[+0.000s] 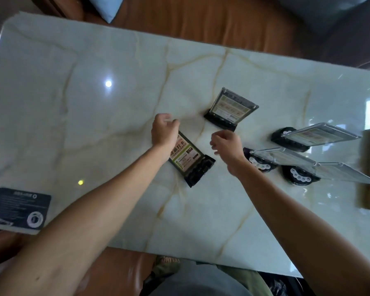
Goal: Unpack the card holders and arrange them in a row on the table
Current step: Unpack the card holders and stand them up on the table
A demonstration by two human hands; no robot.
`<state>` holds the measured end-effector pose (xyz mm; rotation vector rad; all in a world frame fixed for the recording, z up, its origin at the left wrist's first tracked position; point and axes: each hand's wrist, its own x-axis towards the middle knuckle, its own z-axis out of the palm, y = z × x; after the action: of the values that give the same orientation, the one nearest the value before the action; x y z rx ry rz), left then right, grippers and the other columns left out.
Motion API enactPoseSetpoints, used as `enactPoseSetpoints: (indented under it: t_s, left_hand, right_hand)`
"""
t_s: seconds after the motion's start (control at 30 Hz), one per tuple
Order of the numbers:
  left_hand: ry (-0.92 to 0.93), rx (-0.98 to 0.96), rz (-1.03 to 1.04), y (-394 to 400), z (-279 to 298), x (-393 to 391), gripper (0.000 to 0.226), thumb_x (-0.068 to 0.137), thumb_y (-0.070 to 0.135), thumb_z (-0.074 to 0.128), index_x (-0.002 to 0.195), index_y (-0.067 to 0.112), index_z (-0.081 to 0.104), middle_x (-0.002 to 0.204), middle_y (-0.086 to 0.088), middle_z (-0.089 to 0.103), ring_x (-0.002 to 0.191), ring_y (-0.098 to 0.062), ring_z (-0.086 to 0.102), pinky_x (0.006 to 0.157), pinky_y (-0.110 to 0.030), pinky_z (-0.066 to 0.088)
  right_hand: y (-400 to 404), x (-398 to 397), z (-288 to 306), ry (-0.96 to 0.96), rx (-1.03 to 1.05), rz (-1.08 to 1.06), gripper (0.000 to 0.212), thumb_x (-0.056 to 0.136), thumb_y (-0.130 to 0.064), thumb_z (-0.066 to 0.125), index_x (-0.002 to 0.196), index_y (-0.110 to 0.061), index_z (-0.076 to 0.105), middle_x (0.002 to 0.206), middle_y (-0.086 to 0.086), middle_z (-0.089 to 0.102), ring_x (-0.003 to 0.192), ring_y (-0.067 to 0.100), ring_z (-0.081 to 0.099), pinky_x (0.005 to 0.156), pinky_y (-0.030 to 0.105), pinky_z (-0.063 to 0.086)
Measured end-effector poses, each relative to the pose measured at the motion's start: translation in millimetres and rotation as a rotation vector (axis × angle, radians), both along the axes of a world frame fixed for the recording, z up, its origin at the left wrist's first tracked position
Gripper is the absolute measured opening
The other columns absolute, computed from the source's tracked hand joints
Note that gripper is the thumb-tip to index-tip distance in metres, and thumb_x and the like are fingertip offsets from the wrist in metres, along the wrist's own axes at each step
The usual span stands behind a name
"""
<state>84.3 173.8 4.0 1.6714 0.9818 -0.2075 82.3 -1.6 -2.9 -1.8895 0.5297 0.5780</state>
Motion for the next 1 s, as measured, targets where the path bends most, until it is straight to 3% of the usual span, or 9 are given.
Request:
enactPoseSetpoints:
  t_s: [0.1, 0.2, 0.27, 0.37, 0.43, 0.5, 0.6, 0.77, 1.0]
  left_hand:
    - [0.117, 0.077, 0.098, 13, -16, -39, 0.041, 0.082, 0.026, 0.074, 0.111, 0.002, 0.058, 0.111, -0.018, 0.067, 0.097, -0.033, 0.067, 0.068, -0.039, 0.055]
    - [0.184, 0.071, 0.097, 17, -30, -68, 0.027, 0.083, 0.022, 0.072, 0.086, 0.001, 0.056, 0.093, -0.026, 0.068, 0.084, -0.036, 0.068, 0.059, -0.045, 0.048]
    - [0.196, -0.076, 0.088, 16, -36, -80, 0.013, 0.087, 0.013, 0.068, 0.08, 0.007, 0.059, 0.077, -0.017, 0.063, 0.071, -0.027, 0.061, 0.06, -0.035, 0.049]
    - [0.224, -0.29, 0.117, 11, -38, -89, 0.007, 0.091, 0.008, 0.067, 0.084, 0.007, 0.064, 0.084, -0.01, 0.07, 0.07, -0.019, 0.065, 0.071, -0.031, 0.059]
    - [0.198, -0.328, 0.124, 10, -35, -90, 0.008, 0.09, 0.008, 0.07, 0.094, 0.002, 0.066, 0.091, -0.011, 0.071, 0.073, -0.018, 0.064, 0.079, -0.035, 0.06]
    - [0.153, -0.321, 0.093, 10, -32, -91, 0.01, 0.09, 0.009, 0.07, 0.097, 0.002, 0.068, 0.094, -0.011, 0.072, 0.074, -0.018, 0.064, 0.081, -0.036, 0.059]
    - [0.048, -0.269, -0.015, 8, -20, -86, 0.005, 0.091, 0.009, 0.069, 0.088, 0.006, 0.067, 0.087, -0.009, 0.073, 0.068, -0.016, 0.063, 0.066, -0.028, 0.057]
    - [-0.132, -0.157, -0.245, -2, 5, -72, 0.011, 0.089, 0.009, 0.072, 0.098, 0.004, 0.07, 0.098, -0.009, 0.072, 0.073, -0.016, 0.065, 0.061, -0.021, 0.057]
    - [-0.194, -0.028, -0.568, -17, 17, -78, 0.013, 0.083, 0.009, 0.078, 0.095, 0.008, 0.072, 0.093, -0.003, 0.073, 0.08, -0.016, 0.068, 0.071, -0.016, 0.051]
  right_hand:
    - [26, -2, -22, 0.015, -0.243, 0.474, 0.028, 0.091, -0.016, 0.061, 0.118, -0.011, 0.066, 0.109, 0.005, 0.066, 0.096, 0.023, 0.063, 0.081, 0.032, 0.055]
    - [44, -4, -34, -0.007, -0.416, 0.699, 0.032, 0.09, -0.018, 0.056, 0.121, -0.011, 0.06, 0.108, 0.008, 0.063, 0.088, 0.024, 0.061, 0.069, 0.033, 0.057]
    - [49, -5, -39, -0.01, -0.441, 0.703, 0.03, 0.089, -0.016, 0.055, 0.117, -0.01, 0.059, 0.1, 0.007, 0.061, 0.082, 0.023, 0.059, 0.056, 0.028, 0.051]
    - [47, -8, -41, 0.029, -0.398, 0.678, 0.025, 0.088, -0.011, 0.056, 0.112, -0.011, 0.063, 0.098, 0.006, 0.064, 0.083, 0.023, 0.062, 0.048, 0.023, 0.045]
    - [41, -10, -36, 0.032, -0.389, 0.654, 0.024, 0.088, -0.01, 0.057, 0.11, -0.013, 0.068, 0.101, 0.006, 0.066, 0.087, 0.023, 0.062, 0.05, 0.021, 0.042]
    - [33, -13, -29, -0.005, -0.371, 0.583, 0.02, 0.089, -0.01, 0.06, 0.106, -0.012, 0.07, 0.102, 0.006, 0.068, 0.09, 0.024, 0.064, 0.056, 0.024, 0.045]
    - [17, -22, -13, -0.074, -0.269, 0.434, 0.015, 0.089, -0.011, 0.065, 0.103, -0.007, 0.068, 0.103, 0.009, 0.07, 0.092, 0.027, 0.065, 0.072, 0.033, 0.053]
    - [-16, -42, 9, -0.228, -0.292, 0.325, 0.008, 0.087, -0.014, 0.068, 0.092, -0.013, 0.061, 0.093, 0.001, 0.068, 0.081, 0.02, 0.063, 0.064, 0.027, 0.045]
    - [-49, -72, 7, -0.304, -0.329, 0.278, 0.01, 0.091, -0.018, 0.065, 0.099, -0.013, 0.064, 0.097, 0.002, 0.075, 0.083, 0.017, 0.07, 0.072, 0.034, 0.059]
